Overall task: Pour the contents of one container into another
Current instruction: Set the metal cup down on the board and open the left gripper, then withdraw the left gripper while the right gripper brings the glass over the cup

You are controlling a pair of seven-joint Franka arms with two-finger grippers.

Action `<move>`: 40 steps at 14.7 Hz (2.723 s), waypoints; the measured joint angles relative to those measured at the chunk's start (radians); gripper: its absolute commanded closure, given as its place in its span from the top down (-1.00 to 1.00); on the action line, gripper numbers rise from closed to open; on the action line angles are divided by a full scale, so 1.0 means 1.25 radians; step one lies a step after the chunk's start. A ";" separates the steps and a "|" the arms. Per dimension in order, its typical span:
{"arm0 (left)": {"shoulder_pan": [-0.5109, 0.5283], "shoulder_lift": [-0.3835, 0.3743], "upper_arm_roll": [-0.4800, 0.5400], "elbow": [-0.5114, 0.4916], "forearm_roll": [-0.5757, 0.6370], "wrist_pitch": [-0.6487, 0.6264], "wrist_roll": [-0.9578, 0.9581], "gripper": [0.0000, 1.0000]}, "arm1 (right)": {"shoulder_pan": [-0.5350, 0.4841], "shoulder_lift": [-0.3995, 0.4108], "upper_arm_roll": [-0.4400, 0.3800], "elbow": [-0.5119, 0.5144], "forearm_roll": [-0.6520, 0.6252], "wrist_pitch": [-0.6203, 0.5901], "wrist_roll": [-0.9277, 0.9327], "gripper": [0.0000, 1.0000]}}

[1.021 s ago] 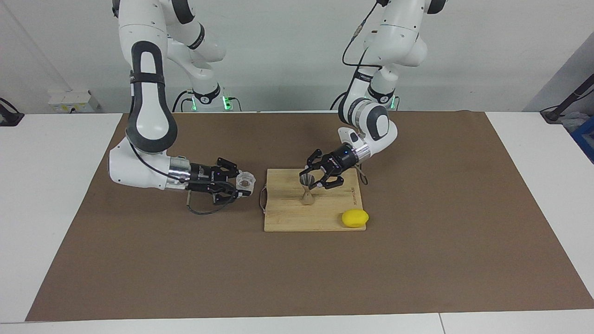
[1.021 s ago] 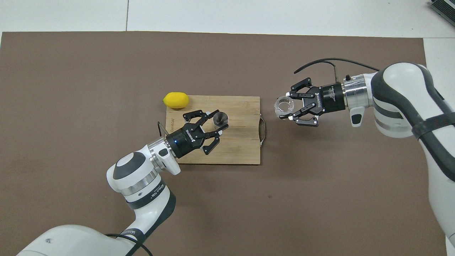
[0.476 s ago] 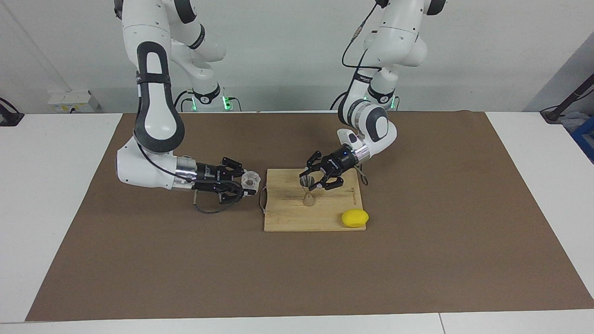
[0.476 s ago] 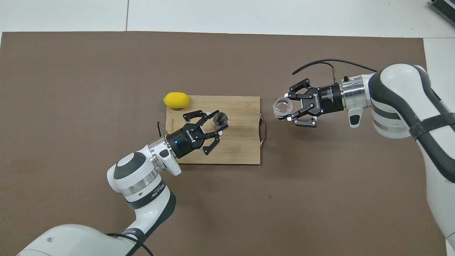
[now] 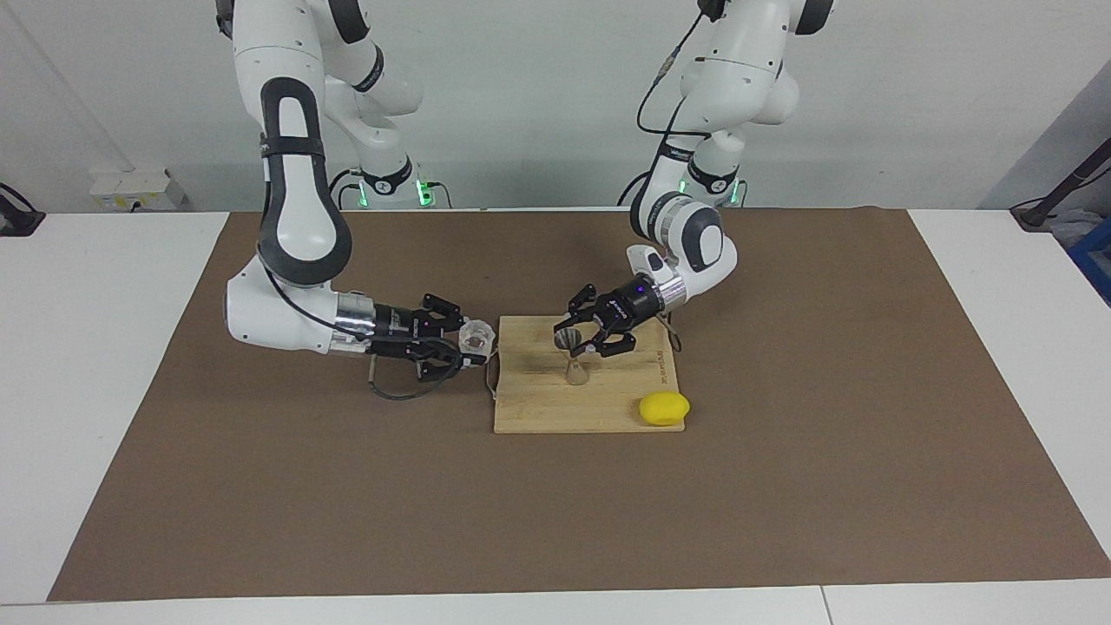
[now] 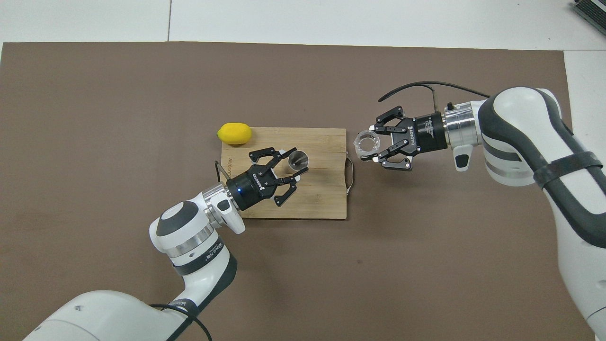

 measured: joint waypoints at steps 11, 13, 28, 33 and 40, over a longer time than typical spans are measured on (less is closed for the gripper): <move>0.018 0.005 0.010 -0.003 0.004 -0.021 0.010 -0.78 | 0.003 0.000 0.000 -0.002 0.044 0.002 -0.012 -1.00; 0.019 0.005 0.011 -0.003 0.004 -0.022 0.010 -0.33 | 0.005 0.000 0.000 -0.004 0.070 0.002 -0.024 -1.00; 0.065 0.013 0.022 -0.026 0.044 -0.017 0.017 1.00 | 0.067 0.000 0.001 -0.015 0.132 0.071 -0.044 -1.00; 0.124 -0.039 0.021 -0.078 0.131 -0.017 0.017 1.00 | 0.117 0.003 0.001 -0.017 0.132 0.156 -0.045 -1.00; 0.274 -0.135 0.021 -0.149 0.340 -0.030 0.017 1.00 | 0.156 0.005 0.001 -0.016 0.132 0.224 -0.045 -1.00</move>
